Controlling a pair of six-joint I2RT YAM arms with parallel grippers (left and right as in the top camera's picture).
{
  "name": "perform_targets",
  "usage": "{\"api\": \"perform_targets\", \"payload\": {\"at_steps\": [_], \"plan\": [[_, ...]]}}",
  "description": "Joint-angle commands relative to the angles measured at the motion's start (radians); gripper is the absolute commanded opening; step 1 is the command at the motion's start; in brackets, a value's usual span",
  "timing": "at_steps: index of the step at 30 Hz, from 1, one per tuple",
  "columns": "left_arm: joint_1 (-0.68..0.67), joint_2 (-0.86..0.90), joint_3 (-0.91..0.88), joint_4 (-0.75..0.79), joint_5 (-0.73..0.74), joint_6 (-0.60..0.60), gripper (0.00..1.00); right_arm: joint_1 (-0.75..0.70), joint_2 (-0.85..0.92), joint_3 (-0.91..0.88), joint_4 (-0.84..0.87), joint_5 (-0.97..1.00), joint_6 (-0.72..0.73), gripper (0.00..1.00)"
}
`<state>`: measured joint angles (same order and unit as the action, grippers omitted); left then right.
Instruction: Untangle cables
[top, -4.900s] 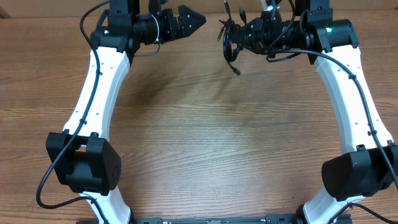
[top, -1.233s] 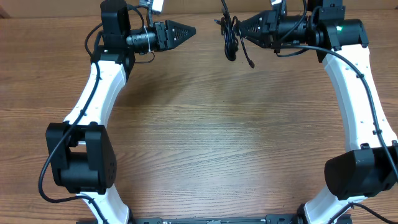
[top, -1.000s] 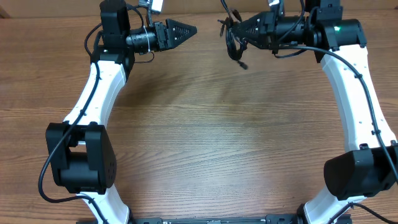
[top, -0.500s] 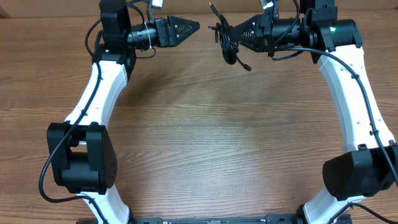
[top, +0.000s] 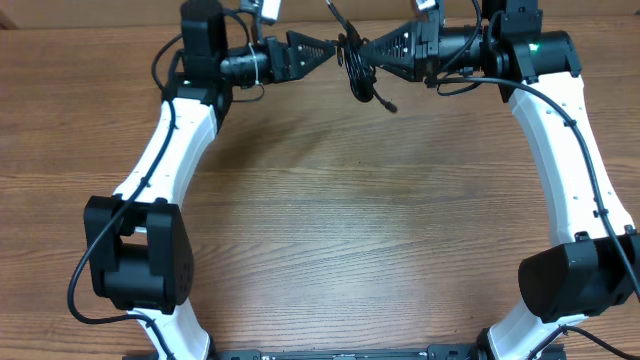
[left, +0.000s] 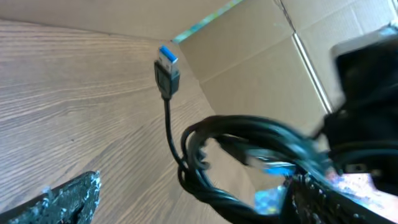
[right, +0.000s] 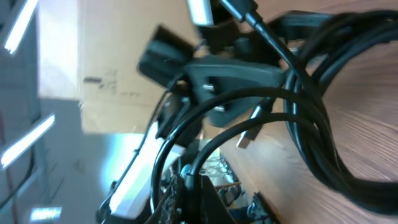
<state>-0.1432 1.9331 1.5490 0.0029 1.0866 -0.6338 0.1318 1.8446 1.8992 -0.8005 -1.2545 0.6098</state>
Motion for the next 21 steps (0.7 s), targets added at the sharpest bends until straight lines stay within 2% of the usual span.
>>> {"api": "perform_targets", "payload": {"at_steps": [1,8,13,21], "plan": [[-0.020,-0.009,-0.003,-0.006,-0.038,0.059,1.00,0.005,-0.032,0.026,0.080,-0.138,0.060,0.04],[-0.019,-0.009,-0.003,-0.024,-0.045,0.077,0.99,0.005,-0.032,0.026,0.233,-0.192,0.150,0.04],[-0.019,-0.009,-0.003,-0.067,-0.068,0.099,1.00,0.005,-0.032,0.026,0.235,-0.192,0.150,0.04],[-0.019,-0.009,-0.003,-0.044,-0.073,0.094,1.00,0.005,-0.032,0.026,0.235,-0.192,0.150,0.04]]}}
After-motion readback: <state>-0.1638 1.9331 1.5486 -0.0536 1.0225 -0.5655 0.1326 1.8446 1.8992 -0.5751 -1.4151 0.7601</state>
